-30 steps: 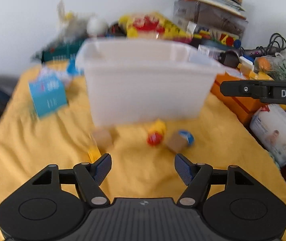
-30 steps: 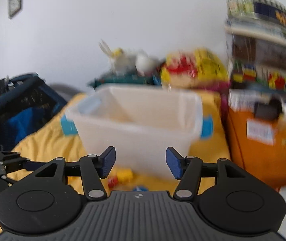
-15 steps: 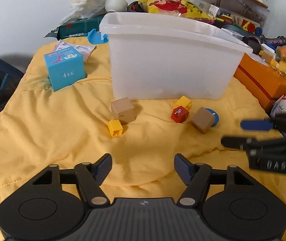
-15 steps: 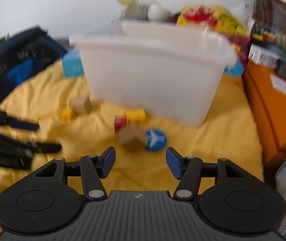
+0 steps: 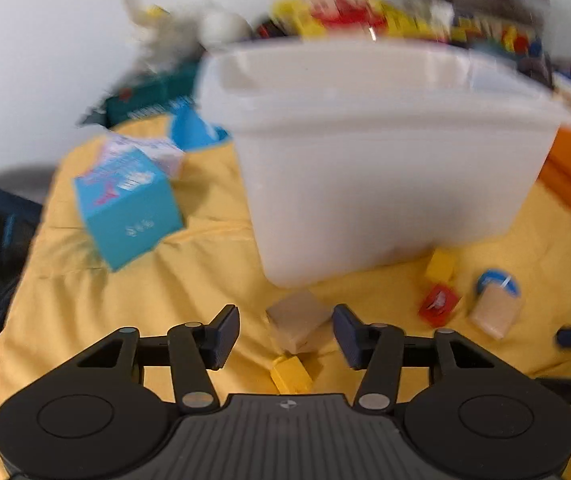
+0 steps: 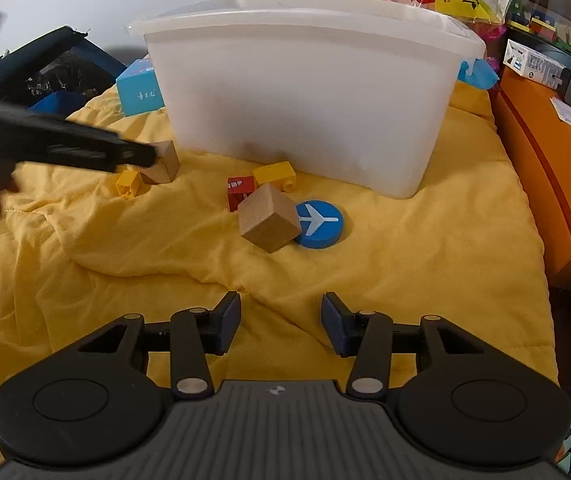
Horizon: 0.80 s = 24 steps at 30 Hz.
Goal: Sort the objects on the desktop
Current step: 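Grasp wooden cube with left tool while right tool grasps another wooden cube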
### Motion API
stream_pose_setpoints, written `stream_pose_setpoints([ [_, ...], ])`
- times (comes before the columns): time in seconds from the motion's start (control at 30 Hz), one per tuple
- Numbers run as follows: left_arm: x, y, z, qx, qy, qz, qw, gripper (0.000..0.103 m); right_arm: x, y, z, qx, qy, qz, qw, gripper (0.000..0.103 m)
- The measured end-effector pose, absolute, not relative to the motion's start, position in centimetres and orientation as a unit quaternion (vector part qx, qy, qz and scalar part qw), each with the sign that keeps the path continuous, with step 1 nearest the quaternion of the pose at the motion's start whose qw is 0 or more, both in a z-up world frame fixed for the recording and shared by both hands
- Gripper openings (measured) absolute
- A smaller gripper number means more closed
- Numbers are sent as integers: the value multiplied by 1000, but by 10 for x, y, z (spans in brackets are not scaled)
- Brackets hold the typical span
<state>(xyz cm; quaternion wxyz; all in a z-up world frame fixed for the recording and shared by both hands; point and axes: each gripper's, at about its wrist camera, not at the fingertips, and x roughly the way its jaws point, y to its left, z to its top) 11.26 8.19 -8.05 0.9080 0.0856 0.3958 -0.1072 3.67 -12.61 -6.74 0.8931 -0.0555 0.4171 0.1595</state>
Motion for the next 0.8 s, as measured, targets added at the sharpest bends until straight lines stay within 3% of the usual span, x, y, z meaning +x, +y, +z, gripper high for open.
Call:
stream_pose_setpoints([
  [0.03,118,83,-83,84,403,-115,904,54,37,-124,-66,-59,415,159,894,49],
  [0.07,121,84,-85,83,409,-121,901,43,38,-122,-65,-61,413,160,895,49],
  [0.47,57,76,-47,80,376,-169,908,43,53,-106,-57,-82,363,157,915,56],
  [0.67,16,65,-72,62,417,-176,890,43,80,-115,-62,-1,380,137,915,56],
  [0.77,5,59,-83,71,421,-178,886,43,90,-116,-67,-4,396,144,907,53],
  [0.8,4,58,-83,76,418,-178,887,43,92,-113,-71,-16,409,159,898,47],
])
